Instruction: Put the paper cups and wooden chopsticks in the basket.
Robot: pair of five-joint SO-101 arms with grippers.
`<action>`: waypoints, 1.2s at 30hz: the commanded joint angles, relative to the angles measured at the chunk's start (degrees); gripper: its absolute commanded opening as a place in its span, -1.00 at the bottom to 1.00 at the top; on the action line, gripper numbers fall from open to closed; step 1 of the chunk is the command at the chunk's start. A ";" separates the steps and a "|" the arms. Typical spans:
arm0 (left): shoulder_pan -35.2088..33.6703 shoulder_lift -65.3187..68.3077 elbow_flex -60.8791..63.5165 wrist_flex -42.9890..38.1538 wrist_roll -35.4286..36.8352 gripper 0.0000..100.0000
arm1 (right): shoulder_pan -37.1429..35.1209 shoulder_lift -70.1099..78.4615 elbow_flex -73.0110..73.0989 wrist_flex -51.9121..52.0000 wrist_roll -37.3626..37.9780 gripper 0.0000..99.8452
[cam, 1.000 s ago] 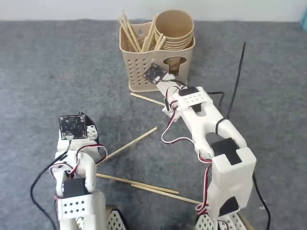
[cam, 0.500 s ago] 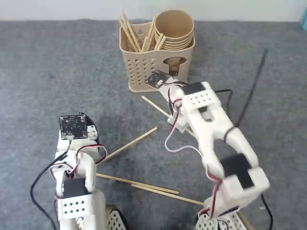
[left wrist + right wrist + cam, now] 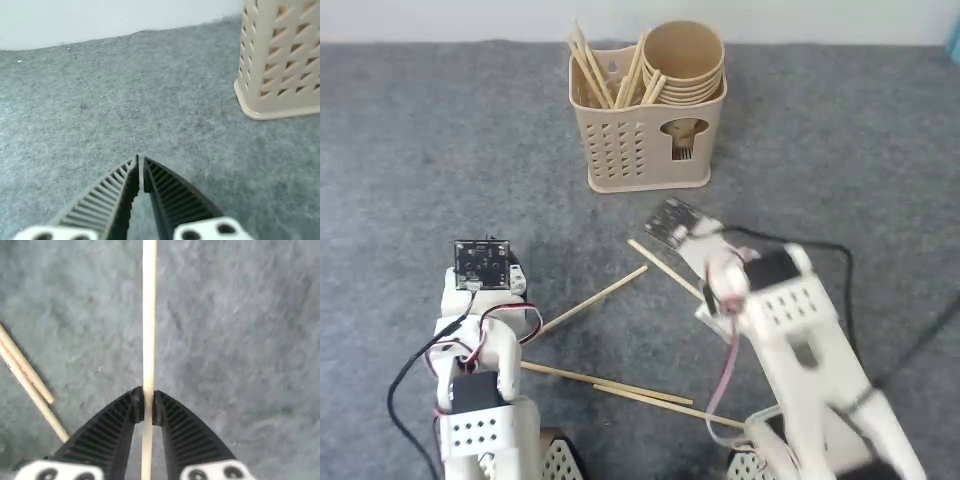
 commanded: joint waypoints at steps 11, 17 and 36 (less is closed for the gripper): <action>3.52 0.35 -3.38 9.85 -4.04 -0.58 | 12.35 -29.85 32.00 -26.77 -20.13 -0.99; 9.58 0.44 -11.74 23.47 -11.25 -0.57 | 15.16 -39.52 38.86 -30.29 -23.91 -0.99; 22.24 57.67 -46.02 33.23 -26.11 -0.57 | 15.34 -63.96 44.84 -17.45 -23.56 -0.99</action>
